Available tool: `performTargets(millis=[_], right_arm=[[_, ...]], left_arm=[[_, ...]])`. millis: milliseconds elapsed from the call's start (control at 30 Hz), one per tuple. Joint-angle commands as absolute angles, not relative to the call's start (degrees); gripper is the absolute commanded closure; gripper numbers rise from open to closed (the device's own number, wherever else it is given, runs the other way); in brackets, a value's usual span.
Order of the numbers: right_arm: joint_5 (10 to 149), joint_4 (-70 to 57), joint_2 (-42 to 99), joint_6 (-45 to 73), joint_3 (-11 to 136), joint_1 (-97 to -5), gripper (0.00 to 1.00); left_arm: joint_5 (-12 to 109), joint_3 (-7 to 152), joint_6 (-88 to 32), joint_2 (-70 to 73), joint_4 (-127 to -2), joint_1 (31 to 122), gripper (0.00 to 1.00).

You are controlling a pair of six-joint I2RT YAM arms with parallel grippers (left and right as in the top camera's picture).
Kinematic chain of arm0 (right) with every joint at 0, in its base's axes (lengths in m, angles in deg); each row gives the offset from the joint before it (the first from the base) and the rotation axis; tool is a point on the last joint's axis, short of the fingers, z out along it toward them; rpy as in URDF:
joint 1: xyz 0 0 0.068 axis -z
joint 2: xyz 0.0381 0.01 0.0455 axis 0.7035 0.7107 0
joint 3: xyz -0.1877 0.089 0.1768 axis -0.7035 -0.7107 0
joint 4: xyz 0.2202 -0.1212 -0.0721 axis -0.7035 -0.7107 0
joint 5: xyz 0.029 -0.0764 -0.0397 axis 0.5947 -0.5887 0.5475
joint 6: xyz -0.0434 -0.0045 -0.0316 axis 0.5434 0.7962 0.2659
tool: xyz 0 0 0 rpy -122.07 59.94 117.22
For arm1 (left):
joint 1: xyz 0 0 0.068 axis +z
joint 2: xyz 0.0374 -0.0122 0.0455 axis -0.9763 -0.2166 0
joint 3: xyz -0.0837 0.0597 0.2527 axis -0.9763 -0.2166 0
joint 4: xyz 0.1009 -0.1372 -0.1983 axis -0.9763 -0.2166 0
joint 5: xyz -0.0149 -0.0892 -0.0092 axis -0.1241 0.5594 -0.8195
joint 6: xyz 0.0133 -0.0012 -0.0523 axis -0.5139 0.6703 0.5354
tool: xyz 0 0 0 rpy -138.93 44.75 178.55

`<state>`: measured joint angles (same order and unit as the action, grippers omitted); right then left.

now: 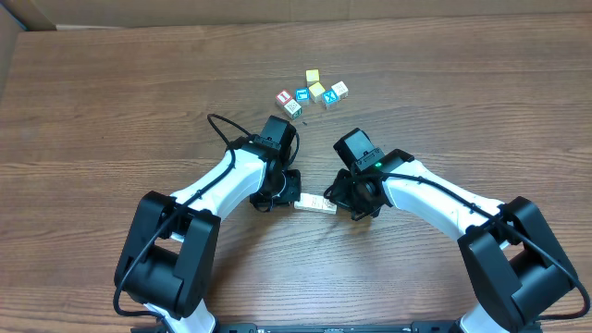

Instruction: Flip 3 blocks

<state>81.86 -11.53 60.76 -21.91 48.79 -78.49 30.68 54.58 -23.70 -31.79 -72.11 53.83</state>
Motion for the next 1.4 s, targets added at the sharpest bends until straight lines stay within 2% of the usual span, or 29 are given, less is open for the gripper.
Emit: performTargets(millis=[0,1033,1367], right_arm=[[83.1,-10.9,60.3,-21.7,48.3,-78.5,0.96],[80.3,-10.1,60.3,-21.7,48.3,-78.5,0.96],[78.7,-11.2,60.3,-21.7,48.3,-78.5,0.96]], left_arm=[[32.0,54.1,-23.1,-32.5,-71.9,53.2,0.96],[31.8,54.1,-23.3,-32.5,-73.0,53.2,0.96],[31.9,55.2,-23.1,-32.4,-75.3,58.2,0.96]])
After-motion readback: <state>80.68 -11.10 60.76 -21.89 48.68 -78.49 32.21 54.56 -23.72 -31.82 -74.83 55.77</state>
